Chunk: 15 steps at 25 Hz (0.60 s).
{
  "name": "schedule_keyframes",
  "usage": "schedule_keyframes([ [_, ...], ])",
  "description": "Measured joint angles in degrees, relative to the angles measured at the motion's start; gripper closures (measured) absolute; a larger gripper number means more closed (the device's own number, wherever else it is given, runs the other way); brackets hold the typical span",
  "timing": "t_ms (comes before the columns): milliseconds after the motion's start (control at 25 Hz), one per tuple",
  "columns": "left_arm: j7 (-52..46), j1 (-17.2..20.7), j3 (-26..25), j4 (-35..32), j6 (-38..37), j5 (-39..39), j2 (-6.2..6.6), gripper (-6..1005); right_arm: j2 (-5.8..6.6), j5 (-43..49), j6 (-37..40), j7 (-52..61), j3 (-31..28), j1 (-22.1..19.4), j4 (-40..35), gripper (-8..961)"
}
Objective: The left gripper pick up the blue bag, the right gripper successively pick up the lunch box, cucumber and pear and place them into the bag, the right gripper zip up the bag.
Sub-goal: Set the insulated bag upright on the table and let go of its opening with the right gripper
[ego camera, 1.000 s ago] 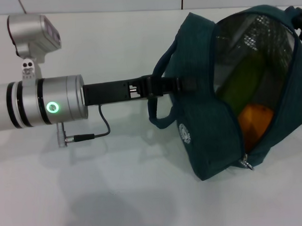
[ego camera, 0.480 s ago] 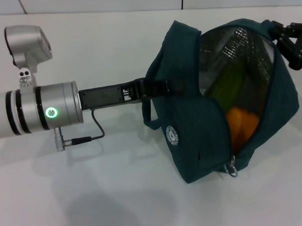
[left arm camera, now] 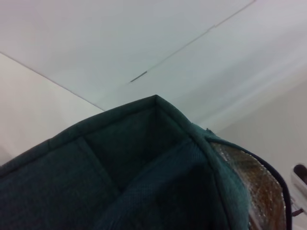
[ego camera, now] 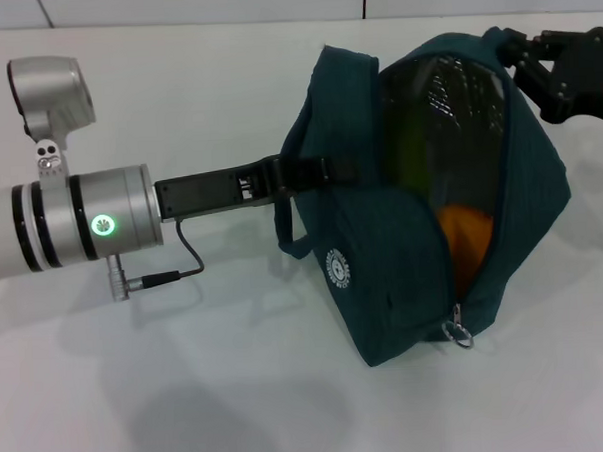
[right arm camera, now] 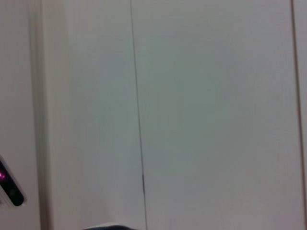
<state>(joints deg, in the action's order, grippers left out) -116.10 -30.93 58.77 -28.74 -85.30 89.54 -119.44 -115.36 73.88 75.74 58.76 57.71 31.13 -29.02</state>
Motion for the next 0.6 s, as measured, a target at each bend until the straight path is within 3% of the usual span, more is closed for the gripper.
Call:
schedule_keyframes([
  [600, -0.1, 3.6, -3.1, 0.1, 0.1, -0.8, 0.03, 948, -0.03, 0.0, -0.8, 3.0, 5.3, 3.7, 0.1, 875],
])
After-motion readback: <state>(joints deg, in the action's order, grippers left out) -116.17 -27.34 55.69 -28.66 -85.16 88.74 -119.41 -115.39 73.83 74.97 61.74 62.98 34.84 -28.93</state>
